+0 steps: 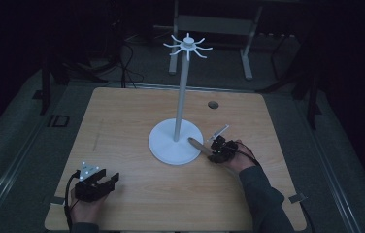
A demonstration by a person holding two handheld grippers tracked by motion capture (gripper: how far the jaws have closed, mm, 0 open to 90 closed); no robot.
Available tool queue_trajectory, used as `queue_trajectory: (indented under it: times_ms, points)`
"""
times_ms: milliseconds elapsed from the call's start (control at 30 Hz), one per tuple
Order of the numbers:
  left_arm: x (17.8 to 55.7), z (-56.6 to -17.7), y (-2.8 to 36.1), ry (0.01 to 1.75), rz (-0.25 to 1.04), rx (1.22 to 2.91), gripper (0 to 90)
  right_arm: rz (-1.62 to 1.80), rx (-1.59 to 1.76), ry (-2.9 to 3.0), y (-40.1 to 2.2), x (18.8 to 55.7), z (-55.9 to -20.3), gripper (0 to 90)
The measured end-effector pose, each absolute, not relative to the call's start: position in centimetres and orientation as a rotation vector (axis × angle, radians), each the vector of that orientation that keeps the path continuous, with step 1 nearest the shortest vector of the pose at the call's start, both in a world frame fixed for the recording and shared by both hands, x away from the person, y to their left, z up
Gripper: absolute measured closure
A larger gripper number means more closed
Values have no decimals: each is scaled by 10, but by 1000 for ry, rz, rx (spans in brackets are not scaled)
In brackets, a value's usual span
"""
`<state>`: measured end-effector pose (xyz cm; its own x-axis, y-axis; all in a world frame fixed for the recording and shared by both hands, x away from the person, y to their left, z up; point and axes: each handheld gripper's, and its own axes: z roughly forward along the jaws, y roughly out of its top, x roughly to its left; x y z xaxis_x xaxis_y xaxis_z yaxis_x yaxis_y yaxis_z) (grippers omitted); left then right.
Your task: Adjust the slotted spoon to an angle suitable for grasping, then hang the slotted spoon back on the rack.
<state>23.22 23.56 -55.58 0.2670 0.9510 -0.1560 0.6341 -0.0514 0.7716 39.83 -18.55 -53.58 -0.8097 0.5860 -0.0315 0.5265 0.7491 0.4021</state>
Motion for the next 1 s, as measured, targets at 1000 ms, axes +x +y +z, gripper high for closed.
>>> queue_trajectory:
  times_ms: [1000]
  points:
    - [232, -556, 235, 1450, 519, 1773, 437, 524, 841, 2809, -174, 399, -536, 736]
